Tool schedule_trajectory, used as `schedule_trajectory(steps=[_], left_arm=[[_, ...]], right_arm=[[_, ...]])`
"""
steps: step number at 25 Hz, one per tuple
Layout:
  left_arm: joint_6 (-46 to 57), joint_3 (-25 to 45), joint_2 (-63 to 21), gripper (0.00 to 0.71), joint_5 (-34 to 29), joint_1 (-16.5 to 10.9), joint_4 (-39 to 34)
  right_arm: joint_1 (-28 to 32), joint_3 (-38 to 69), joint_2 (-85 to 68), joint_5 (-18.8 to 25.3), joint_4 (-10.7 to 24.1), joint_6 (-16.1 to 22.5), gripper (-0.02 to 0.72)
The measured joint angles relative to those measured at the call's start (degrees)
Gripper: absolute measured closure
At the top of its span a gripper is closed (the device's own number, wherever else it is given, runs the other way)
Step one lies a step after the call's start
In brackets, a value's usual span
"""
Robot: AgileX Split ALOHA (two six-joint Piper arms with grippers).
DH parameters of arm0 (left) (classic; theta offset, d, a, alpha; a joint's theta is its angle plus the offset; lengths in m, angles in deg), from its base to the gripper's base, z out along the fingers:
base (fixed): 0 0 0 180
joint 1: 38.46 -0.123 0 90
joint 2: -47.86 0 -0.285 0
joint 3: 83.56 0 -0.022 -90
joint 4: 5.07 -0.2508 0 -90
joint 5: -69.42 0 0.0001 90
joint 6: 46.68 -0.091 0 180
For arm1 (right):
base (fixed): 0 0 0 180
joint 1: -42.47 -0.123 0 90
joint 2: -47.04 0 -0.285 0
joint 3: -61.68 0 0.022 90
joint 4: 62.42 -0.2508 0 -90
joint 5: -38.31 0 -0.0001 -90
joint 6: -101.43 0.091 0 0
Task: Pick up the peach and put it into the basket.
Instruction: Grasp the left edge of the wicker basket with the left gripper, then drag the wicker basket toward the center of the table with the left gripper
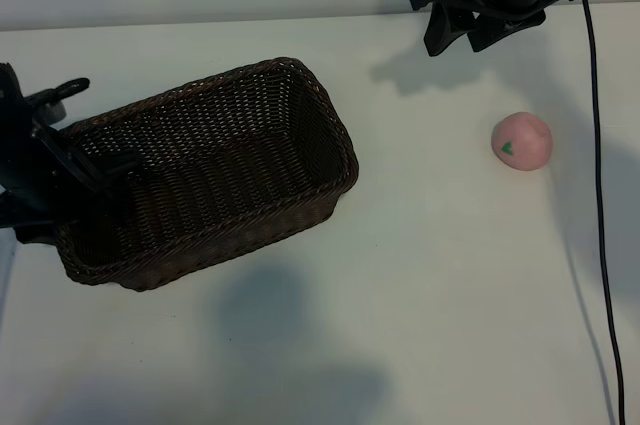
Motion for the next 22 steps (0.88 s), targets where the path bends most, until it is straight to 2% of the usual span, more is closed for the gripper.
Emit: schedule_trajectory(steps=[2,4,6,9,10,19,22], left_arm=[[-0.8,0.0,0.1,0.150,0.4,0.0,0.3],[-1.0,0.0,0.1,0.193,0.8,0.0,0.4],[-1.1,0.0,0.1,0.268,0.9,0.0,0.5],[-1.1,0.0,0.1,0.436,0.9,0.0,0.7],[-1.2,0.0,0.1,0.459,1.0,0.0,0.9],[-4.7,0.0,-0.8,0.464,1.9,0.0,3.1],[-8.8,0.0,-3.3,0.547,2.5,-0.7,7.0]], right_arm=[[0.0,0.0,0.0,0.0,0.0,0.0,0.210],[0.0,0.0,0.0,0.1,0.0,0.0,0.210],[0.0,0.0,0.0,0.1,0.0,0.0,0.210],[0.0,0.0,0.0,0.1,0.0,0.0,0.210],[0.0,0.0,0.0,0.1,0.0,0.0,0.210],[0.0,0.0,0.0,1.0,0.0,0.0,0.210],[0.0,0.0,0.0,1.0,0.0,0.0,0.210]])
